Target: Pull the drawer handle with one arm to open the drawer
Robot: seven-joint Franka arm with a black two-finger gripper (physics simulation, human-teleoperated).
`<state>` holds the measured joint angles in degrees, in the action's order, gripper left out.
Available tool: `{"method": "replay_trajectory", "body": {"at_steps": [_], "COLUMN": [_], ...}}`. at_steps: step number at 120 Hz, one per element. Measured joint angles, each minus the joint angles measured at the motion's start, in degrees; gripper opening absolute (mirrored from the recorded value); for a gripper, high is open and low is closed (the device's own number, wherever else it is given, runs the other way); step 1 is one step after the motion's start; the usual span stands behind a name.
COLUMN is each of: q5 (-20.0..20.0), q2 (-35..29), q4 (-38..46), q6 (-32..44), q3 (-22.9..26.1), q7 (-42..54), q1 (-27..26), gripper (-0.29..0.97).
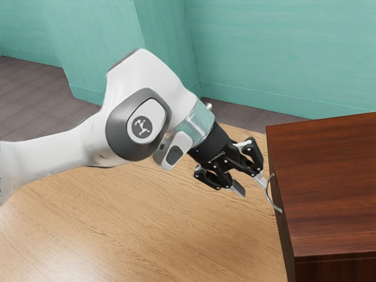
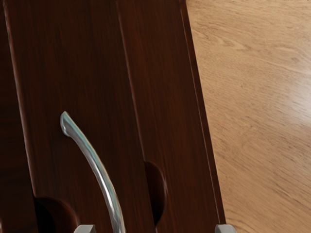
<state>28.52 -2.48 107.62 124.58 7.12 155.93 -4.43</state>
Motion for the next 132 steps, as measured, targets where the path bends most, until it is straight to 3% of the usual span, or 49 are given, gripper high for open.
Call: {"method": "replay_trajectory", "body": {"at_steps": [80, 100, 132], "q5": [4.0, 4.8, 4.6], "q2": [1.0, 0.3, -2.8], "q4": [2.7, 4.1, 7.7], "q6": [4.2, 4.8, 5.0], "q3": [-0.1, -0.5, -0.9], "q7": [6.2, 7.3, 8.2], "q1": [-1.1, -1.3, 0.4], "gripper": [0.18, 0.06, -0.01]}}
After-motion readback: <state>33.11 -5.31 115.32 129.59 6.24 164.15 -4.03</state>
